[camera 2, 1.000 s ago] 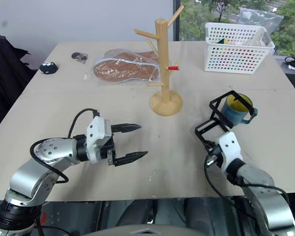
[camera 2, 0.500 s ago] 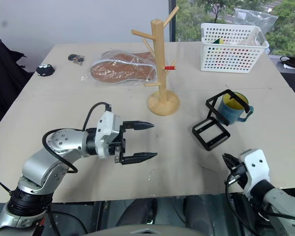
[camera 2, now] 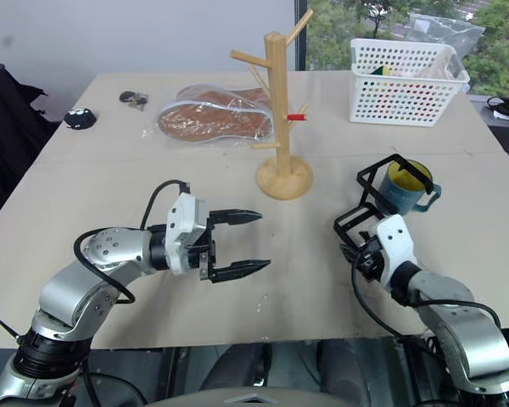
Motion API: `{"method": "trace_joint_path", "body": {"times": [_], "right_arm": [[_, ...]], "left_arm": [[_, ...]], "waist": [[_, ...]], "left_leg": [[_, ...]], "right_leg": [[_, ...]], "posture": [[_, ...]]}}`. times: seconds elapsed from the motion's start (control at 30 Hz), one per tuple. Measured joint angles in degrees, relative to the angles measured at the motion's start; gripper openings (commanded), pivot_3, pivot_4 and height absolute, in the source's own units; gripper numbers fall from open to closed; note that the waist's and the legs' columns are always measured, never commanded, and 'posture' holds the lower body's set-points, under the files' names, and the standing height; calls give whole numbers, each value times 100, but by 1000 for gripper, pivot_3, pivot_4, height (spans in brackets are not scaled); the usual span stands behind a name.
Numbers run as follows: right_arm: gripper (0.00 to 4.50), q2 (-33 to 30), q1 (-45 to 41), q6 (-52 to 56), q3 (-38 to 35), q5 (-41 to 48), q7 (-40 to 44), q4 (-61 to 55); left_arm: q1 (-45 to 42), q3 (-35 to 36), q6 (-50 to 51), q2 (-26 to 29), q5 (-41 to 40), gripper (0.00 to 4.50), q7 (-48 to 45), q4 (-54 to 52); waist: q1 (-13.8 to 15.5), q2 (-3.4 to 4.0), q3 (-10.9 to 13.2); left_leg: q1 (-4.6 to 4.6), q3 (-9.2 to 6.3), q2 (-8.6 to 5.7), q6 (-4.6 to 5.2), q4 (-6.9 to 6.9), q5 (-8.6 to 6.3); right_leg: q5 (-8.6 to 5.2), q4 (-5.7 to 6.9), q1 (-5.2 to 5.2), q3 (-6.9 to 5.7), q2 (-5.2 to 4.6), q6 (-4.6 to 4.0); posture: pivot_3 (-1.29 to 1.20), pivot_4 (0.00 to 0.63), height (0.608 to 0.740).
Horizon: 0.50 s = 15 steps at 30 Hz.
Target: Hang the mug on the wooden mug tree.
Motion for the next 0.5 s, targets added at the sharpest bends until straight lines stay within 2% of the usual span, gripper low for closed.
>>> {"method": "trace_joint_path", "body": {"times": [0.1, 0.13, 0.37, 0.5], "right_arm": [[287, -127, -116, 9, 105, -124, 28, 158], [20, -145, -122, 3, 128, -154, 42, 194], [20, -459, -83, -281, 362, -553, 51, 103], [20, -678, 323, -496, 378, -942, -2, -264]], "left_arm": [[96, 52, 0, 1, -14, 4500, 61, -92], [126, 63, 2, 1, -17, 4500, 91, -116], [179, 105, 6, 3, -32, 4500, 143, -178], [180, 111, 4, 9, -32, 4500, 110, -175]], "waist": [[1, 0, 0], [3, 0, 0], [10, -1, 0], [21, 1, 1]], "left_leg": [[1, -1, 0, 8, 0, -4], [1, -2, 0, 8, 0, -4], [-1, -4, -3, 6, 0, -3], [-9, -3, -4, -13, 0, 8]], "right_leg": [[0, 1, 0, -1, 0, 0], [0, 2, 0, -2, 1, 0], [0, 2, 0, -3, 0, 1], [0, 0, -7, -4, -1, 1]], "posture": [[0, 150, 740], [0, 150, 740], [0, 150, 740], [0, 150, 740]]}}
